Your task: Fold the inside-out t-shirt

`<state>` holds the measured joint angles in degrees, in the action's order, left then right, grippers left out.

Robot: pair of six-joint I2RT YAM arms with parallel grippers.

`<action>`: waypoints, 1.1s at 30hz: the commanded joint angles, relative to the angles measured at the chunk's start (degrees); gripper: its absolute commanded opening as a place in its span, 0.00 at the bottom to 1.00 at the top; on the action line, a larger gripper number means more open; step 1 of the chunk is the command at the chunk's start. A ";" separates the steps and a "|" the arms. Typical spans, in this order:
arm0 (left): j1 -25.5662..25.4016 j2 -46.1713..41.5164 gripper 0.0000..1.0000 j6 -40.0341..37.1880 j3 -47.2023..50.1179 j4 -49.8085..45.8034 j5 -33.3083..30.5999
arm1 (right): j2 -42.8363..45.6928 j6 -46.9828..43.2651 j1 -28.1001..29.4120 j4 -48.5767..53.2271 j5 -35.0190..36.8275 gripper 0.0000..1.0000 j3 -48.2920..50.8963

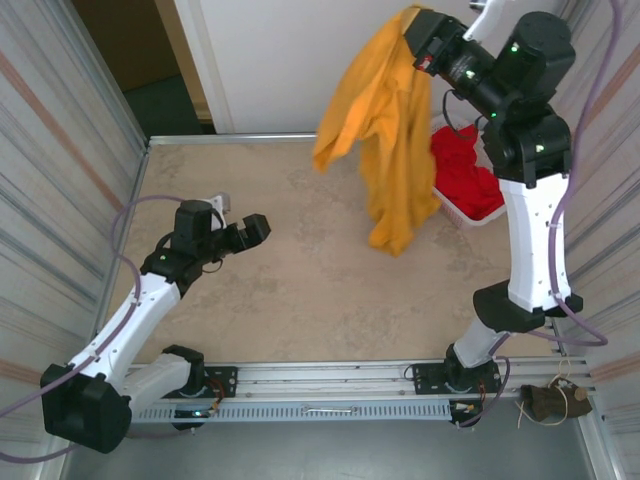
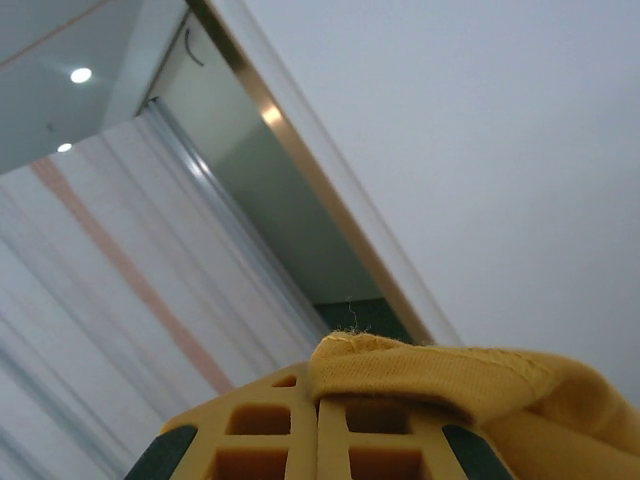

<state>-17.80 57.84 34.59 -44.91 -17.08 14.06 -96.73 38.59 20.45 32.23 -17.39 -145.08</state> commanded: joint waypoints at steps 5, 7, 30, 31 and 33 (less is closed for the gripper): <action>-0.34 0.75 0.99 0.84 1.66 4.29 0.97 | -0.86 2.64 5.74 -8.64 1.20 0.00 20.73; -0.34 1.09 0.99 0.74 1.90 4.60 0.89 | -0.21 3.02 6.48 -12.82 2.83 0.00 30.32; -12.86 19.18 0.99 -18.56 -10.39 -2.72 -11.21 | 5.59 1.82 3.18 -9.40 9.13 0.72 65.02; -13.78 22.07 0.99 -19.80 -12.37 -3.43 -12.07 | 7.97 2.80 3.73 -9.58 9.91 0.72 68.79; -14.99 27.01 0.99 -21.85 -15.58 -4.40 -13.60 | 12.27 4.72 5.61 -10.20 11.30 0.72 75.73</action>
<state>-31.51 80.53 18.98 -56.16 -19.05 4.91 -88.75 40.14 24.08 22.48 -9.93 -75.94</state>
